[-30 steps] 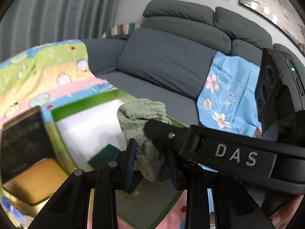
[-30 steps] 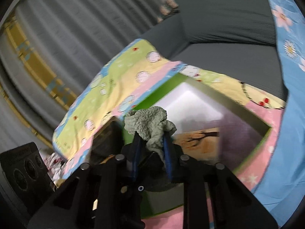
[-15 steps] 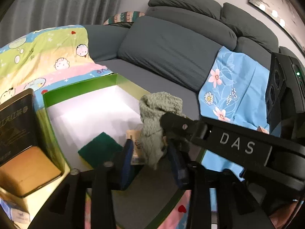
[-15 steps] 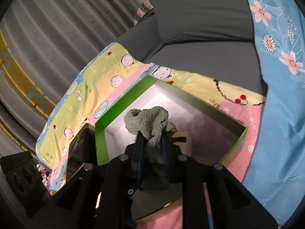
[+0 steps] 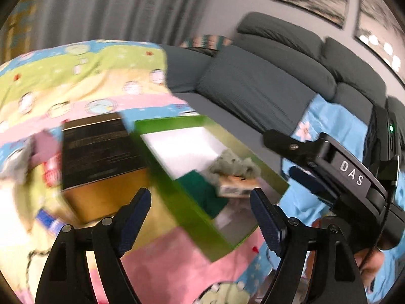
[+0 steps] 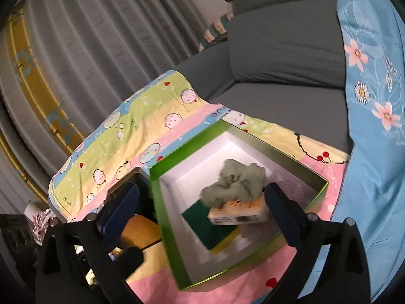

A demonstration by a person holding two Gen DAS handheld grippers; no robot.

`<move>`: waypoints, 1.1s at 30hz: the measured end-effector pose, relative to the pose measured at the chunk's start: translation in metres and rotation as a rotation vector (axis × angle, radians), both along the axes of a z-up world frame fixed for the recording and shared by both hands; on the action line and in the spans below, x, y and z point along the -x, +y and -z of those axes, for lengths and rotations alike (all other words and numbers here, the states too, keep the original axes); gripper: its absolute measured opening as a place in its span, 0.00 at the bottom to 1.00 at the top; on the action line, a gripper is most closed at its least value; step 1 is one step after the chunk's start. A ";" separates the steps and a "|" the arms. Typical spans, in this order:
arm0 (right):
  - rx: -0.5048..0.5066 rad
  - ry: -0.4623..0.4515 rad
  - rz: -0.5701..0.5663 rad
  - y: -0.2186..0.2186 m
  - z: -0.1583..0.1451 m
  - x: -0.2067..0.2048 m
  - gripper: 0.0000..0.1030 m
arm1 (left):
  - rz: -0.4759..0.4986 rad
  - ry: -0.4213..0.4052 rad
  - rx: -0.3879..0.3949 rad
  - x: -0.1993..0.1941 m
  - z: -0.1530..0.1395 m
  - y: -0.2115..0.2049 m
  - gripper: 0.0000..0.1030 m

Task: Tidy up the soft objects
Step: 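Carry the scrunchie into the green-rimmed box and release it, then reach the right gripper to the cream fluffy towel and grasp it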

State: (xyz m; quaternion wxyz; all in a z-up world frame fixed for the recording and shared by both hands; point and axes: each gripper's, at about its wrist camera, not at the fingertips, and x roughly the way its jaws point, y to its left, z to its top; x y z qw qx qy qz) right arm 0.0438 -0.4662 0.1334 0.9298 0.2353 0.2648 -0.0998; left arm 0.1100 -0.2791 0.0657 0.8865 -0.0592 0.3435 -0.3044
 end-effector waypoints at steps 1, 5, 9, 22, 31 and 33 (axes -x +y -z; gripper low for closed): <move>0.005 -0.003 -0.010 0.004 -0.002 0.001 0.98 | -0.021 0.006 -0.001 0.002 -0.001 0.010 0.78; 0.030 -0.011 -0.054 0.023 -0.010 0.001 0.99 | -0.167 0.045 -0.034 0.013 -0.004 0.061 0.78; 0.030 -0.011 -0.121 0.045 -0.012 -0.003 0.99 | -0.299 0.053 -0.060 0.032 -0.004 0.117 0.78; 0.019 0.077 -0.489 0.164 0.006 -0.030 0.99 | -0.722 0.167 0.034 0.078 0.061 0.304 0.78; -0.089 0.180 -0.806 0.304 0.013 -0.070 0.99 | -0.972 0.235 0.054 0.094 0.072 0.382 0.78; -0.097 0.205 -0.864 0.346 0.015 -0.086 0.99 | -0.998 0.237 0.042 0.098 0.072 0.393 0.78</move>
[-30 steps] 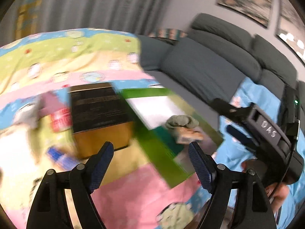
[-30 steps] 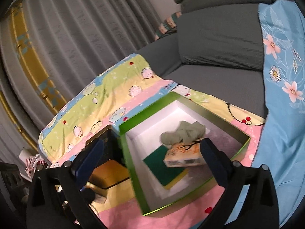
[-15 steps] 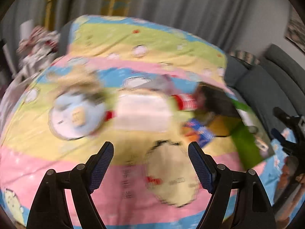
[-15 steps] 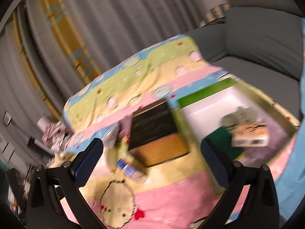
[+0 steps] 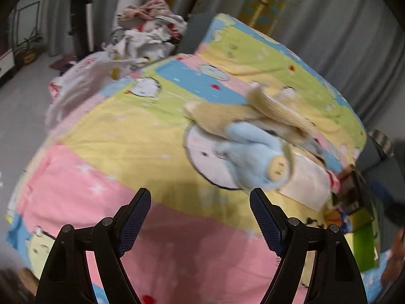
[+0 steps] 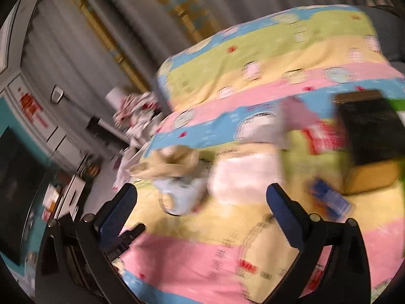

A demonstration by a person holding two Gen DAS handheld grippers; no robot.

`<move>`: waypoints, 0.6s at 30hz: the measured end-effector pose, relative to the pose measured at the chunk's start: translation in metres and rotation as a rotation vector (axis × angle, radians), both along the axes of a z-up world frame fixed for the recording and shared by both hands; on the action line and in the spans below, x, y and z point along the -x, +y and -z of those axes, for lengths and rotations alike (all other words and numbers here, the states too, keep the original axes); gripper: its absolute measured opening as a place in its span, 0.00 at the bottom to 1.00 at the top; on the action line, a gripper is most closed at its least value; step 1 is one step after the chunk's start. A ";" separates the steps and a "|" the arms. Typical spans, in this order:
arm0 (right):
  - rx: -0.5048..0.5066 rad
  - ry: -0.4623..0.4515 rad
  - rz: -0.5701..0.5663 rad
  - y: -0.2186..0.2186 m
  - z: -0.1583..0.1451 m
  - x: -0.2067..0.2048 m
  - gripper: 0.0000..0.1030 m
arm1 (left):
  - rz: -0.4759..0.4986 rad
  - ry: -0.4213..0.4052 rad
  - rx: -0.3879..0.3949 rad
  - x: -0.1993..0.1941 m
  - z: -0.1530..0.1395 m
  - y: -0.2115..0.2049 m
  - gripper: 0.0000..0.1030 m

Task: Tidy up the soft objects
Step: 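Reach the right gripper to the cream fluffy towel and grasp it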

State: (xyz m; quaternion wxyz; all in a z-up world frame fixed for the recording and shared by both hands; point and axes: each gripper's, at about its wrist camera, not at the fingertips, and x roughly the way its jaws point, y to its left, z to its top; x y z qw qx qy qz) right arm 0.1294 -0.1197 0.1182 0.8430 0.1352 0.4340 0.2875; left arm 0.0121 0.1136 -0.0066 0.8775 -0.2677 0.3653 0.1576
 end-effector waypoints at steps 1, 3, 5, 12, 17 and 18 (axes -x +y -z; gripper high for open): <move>-0.001 0.014 -0.027 0.018 0.003 -0.006 0.99 | -0.016 0.002 0.001 0.004 0.001 0.006 0.78; 0.024 0.043 -0.064 0.058 0.011 -0.020 0.99 | -0.048 0.004 0.003 0.008 0.002 0.015 0.78; 0.076 0.062 -0.068 0.090 0.022 -0.032 0.98 | -0.075 0.008 0.016 0.011 0.003 0.024 0.78; 0.275 0.120 -0.085 0.137 0.066 -0.063 0.25 | -0.096 -0.015 0.090 0.018 0.004 0.043 0.78; 0.150 0.042 -0.024 0.116 0.031 -0.058 0.17 | -0.091 -0.020 0.094 0.020 0.001 0.043 0.78; 0.130 0.019 -0.017 0.110 0.018 -0.055 0.17 | -0.087 -0.024 0.102 0.020 0.000 0.043 0.78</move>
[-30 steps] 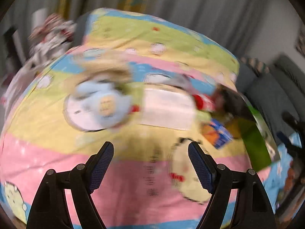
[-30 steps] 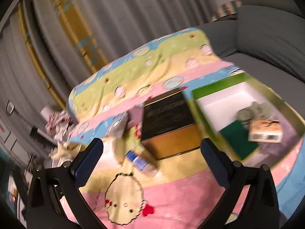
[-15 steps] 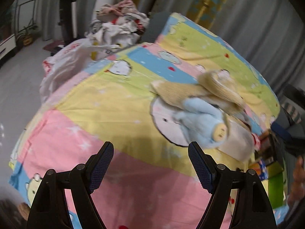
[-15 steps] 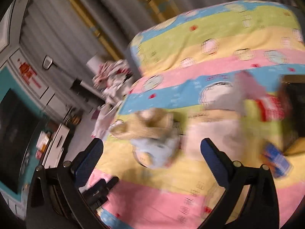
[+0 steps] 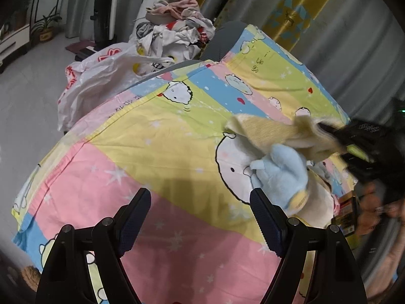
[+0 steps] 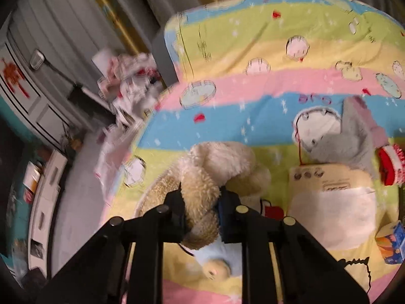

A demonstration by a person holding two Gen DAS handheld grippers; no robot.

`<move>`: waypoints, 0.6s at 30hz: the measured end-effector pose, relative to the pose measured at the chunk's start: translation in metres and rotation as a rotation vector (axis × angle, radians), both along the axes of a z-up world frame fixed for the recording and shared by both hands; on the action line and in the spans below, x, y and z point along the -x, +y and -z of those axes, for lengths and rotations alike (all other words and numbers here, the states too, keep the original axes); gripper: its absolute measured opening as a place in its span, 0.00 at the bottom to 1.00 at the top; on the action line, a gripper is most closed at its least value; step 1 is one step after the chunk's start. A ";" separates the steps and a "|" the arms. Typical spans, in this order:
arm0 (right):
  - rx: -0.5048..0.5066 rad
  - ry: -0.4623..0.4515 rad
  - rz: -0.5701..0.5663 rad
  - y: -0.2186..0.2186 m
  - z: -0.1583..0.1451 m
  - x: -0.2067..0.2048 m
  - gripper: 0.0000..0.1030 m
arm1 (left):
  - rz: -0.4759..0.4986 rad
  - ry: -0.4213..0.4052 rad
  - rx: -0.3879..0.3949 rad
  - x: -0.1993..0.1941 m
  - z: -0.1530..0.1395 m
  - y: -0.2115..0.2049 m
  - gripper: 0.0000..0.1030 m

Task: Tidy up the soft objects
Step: 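Reach the right gripper to the cream fluffy towel and grasp it, then lift the cream towel with the right gripper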

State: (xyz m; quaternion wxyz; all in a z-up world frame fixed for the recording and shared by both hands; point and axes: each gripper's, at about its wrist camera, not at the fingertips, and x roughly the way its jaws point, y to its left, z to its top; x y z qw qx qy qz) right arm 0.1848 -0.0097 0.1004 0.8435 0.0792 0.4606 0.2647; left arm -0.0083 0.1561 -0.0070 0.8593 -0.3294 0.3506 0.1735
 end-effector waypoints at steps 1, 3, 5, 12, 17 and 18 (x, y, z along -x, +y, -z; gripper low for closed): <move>-0.016 -0.023 0.002 -0.004 -0.012 0.003 0.17 | 0.003 -0.002 0.003 0.000 0.000 0.000 0.78; -0.051 -0.076 0.004 -0.019 -0.044 0.015 0.17 | 0.006 -0.001 0.006 -0.001 0.000 -0.001 0.78; -0.083 -0.142 -0.003 -0.035 -0.076 0.030 0.17 | 0.006 0.003 0.008 -0.003 0.000 -0.002 0.78; -0.062 -0.256 -0.051 -0.088 -0.133 0.100 0.18 | 0.060 -0.006 0.024 -0.005 -0.002 -0.015 0.78; 0.018 -0.201 -0.067 -0.127 -0.102 0.139 0.18 | 0.160 -0.051 0.085 -0.006 -0.004 -0.033 0.78; 0.029 -0.175 -0.065 -0.131 -0.092 0.142 0.18 | 0.198 -0.058 0.102 -0.009 -0.004 -0.038 0.78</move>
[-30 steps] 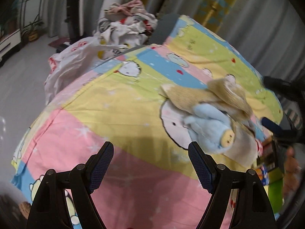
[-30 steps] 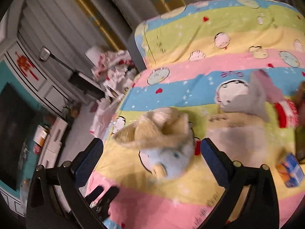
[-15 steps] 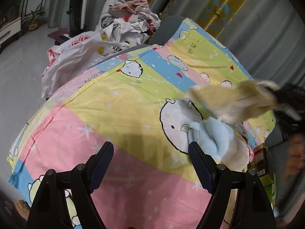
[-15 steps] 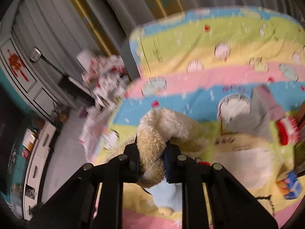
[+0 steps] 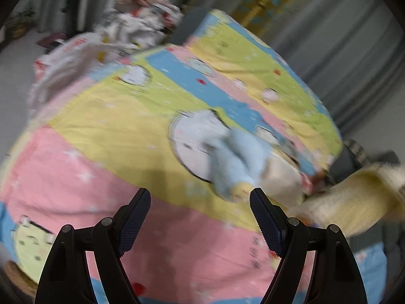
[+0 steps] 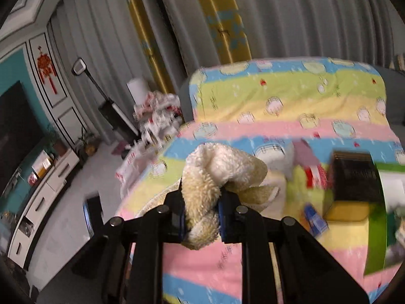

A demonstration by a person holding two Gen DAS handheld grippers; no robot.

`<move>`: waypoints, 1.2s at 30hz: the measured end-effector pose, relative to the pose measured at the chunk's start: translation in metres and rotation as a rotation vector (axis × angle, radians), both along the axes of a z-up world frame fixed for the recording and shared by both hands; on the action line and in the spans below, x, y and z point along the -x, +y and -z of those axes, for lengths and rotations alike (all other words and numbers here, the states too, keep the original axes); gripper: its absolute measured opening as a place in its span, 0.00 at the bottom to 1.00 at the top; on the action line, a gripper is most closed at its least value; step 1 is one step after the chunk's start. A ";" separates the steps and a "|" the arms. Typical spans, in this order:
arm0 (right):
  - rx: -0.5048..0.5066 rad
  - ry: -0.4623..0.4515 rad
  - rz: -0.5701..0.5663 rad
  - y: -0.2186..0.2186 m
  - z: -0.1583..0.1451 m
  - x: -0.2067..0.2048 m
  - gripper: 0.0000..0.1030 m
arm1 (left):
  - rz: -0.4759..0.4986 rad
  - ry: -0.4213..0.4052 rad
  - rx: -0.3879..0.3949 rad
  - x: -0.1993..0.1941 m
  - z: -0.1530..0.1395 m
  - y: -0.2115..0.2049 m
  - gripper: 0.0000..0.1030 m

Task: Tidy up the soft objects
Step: 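Lift the cream towel with the right gripper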

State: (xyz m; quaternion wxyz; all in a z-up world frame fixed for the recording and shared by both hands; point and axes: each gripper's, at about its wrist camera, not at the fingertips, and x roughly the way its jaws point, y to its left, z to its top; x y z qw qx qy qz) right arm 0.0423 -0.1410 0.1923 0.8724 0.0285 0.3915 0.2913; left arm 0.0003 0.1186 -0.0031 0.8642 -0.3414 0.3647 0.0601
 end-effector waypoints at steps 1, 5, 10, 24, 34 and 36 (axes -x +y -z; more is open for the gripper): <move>0.007 0.030 0.002 -0.004 0.012 0.003 0.18 | 0.052 -0.003 0.015 -0.003 0.000 -0.008 0.78; -0.002 0.118 -0.002 -0.015 0.064 0.007 0.18 | 0.205 0.007 0.029 -0.013 0.002 -0.038 0.78; -0.041 0.194 0.002 -0.008 0.119 -0.008 0.19 | 0.287 0.073 0.007 -0.026 0.014 -0.061 0.78; -0.067 0.414 0.062 -0.012 0.191 -0.042 0.51 | 0.360 0.170 -0.043 -0.041 0.041 -0.097 0.78; 0.047 0.301 0.139 -0.038 0.139 -0.058 0.89 | 0.324 0.167 -0.123 -0.048 0.048 -0.107 0.78; 0.043 0.261 0.089 -0.028 0.135 -0.065 0.90 | 0.309 0.159 -0.138 -0.049 0.049 -0.108 0.78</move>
